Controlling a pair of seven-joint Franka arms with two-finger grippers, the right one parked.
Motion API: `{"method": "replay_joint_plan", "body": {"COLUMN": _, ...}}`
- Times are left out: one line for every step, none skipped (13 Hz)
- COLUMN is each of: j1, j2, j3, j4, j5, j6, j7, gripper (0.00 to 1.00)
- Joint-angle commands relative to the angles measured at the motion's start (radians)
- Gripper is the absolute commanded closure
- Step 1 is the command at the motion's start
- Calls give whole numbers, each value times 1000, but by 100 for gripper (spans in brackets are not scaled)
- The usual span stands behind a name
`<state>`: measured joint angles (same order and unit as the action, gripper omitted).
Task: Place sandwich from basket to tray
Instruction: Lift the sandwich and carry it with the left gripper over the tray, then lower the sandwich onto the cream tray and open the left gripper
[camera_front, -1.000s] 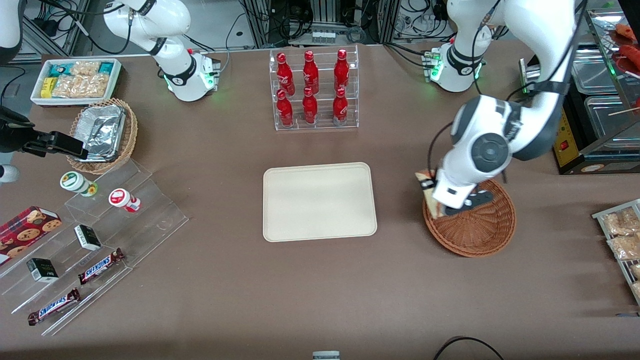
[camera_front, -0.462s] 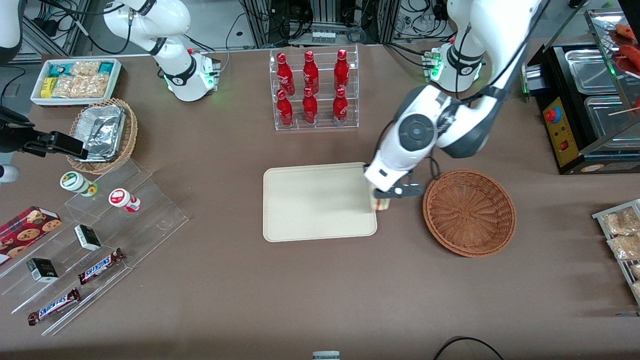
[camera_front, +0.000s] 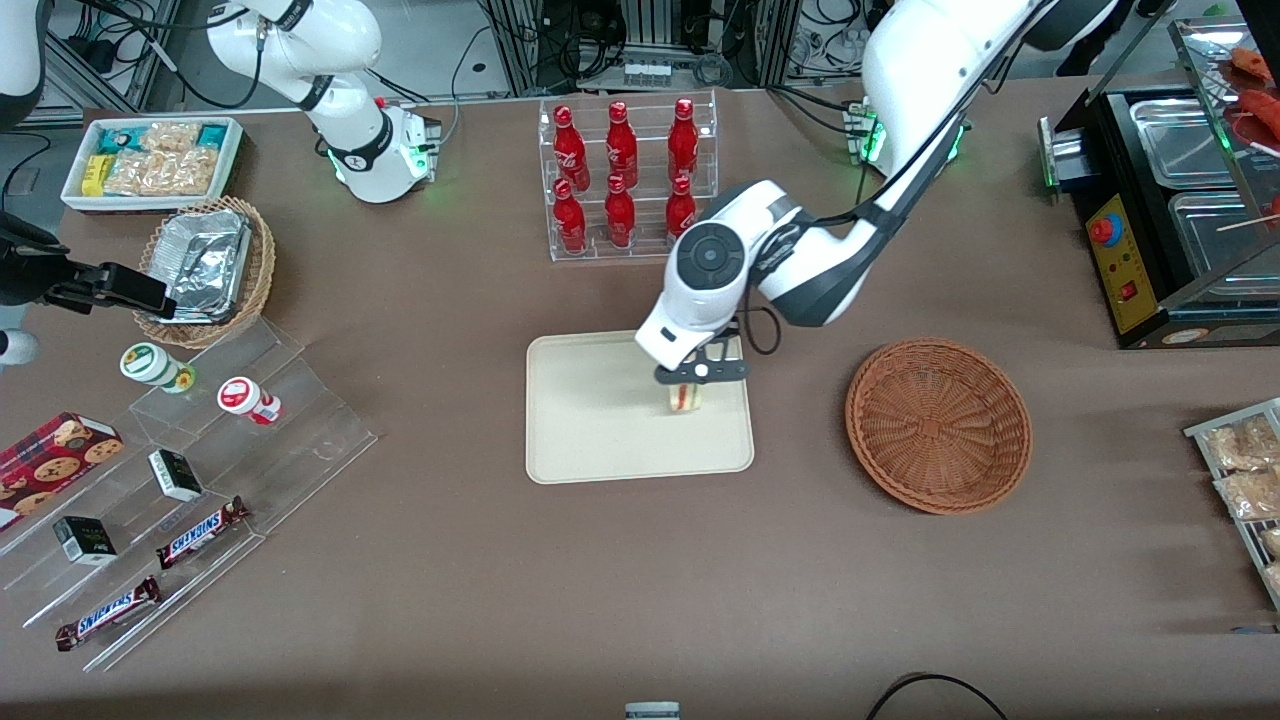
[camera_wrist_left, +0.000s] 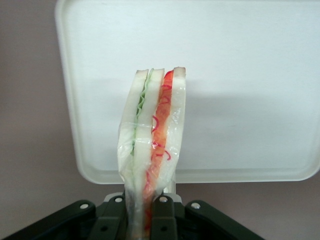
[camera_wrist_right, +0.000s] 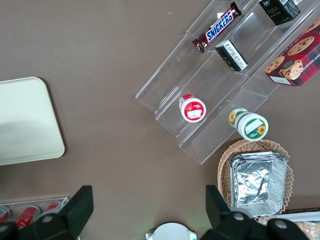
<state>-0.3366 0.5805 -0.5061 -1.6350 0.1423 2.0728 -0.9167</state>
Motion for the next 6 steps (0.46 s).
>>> {"method": "replay_joint_plan", "body": {"j1": -59, "j2": 112, "j3": 3, "j4": 144, "j5": 69, "j6": -11, "j7": -95, "gripper": 100}}
{"method": "replay_joint_plan", "body": {"j1": -71, "j2": 143, "j3": 3, "j4": 174, "j5": 89, "j6": -11, "j7": -123, "gripper": 100}}
{"method": "replay_joint_plan", "body": {"j1": -91, "j2": 181, "j3": 3, "j4": 213, "j5": 111, "j6": -11, "j7": -152, "gripper": 100}}
{"method": "replay_joint_plan", "body": {"j1": -110, "j2": 214, "j3": 4, "j4": 251, "j5": 126, "j6": -14, "j7": -177, "gripper": 100}}
{"method": "replay_joint_plan", "body": {"j1": -126, "j2": 235, "j3": 14, "j4": 283, "j5": 138, "j6": -20, "j7": -200, "gripper": 100}}
{"method": "replay_joint_plan", "body": {"j1": -149, "j2": 251, "j3": 30, "j4": 308, "j5": 140, "j6": -26, "j7": -215, "gripper": 100}}
